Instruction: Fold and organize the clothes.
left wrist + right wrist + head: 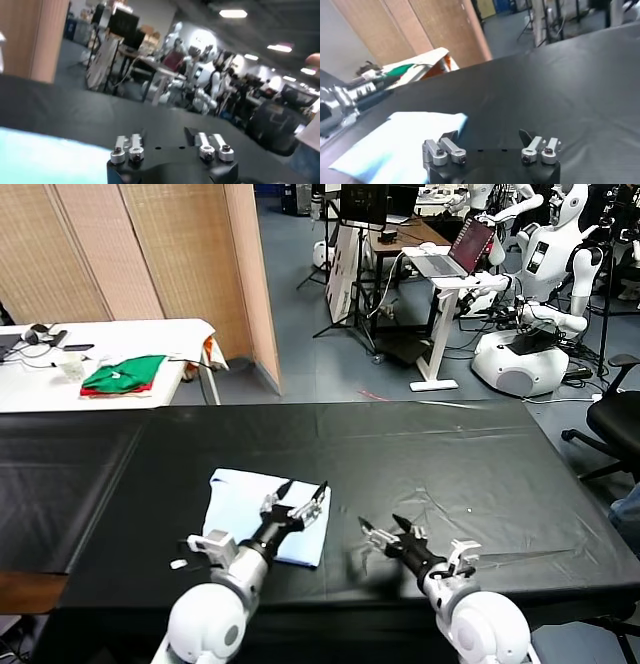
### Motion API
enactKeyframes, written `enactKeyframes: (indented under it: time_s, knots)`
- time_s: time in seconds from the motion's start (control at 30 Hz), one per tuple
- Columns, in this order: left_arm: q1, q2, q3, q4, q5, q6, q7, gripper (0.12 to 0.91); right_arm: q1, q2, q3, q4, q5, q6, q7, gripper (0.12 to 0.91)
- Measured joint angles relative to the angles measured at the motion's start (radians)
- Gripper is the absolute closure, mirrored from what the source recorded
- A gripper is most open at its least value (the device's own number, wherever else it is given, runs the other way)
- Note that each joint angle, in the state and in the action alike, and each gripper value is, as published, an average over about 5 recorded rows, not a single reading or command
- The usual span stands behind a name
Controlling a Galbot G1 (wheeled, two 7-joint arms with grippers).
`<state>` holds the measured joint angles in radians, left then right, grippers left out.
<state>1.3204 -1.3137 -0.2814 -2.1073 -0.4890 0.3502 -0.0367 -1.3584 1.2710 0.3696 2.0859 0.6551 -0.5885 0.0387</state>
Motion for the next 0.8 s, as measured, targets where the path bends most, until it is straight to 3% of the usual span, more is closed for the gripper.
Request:
enactKeyframes:
  time_s: [0.1, 0.53, 0.67, 0.8]
  knots:
    - [0.012, 0.031, -0.025, -0.007, 0.032, -0.004, 0.0, 0.128, 0.024, 0.007, -0.04, -0.021, 0.016, -0.006, 0.004, 0.118]
    - [0.104, 0.098, -0.116, -0.057, 0.081, -0.023, -0.007, 0.123, 0.115, 0.072, -0.178, -0.142, 0.03, 0.006, 0.038, 0.146]
    - [0.125, 0.103, -0.148, -0.071, 0.08, -0.028, -0.015, 0.123, 0.125, 0.083, -0.187, -0.171, 0.031, 0.015, 0.042, 0.332]
    - [0.145, 0.103, -0.182, -0.08, 0.084, -0.032, -0.019, 0.123, 0.132, 0.088, -0.188, -0.194, 0.031, 0.023, 0.039, 0.597]
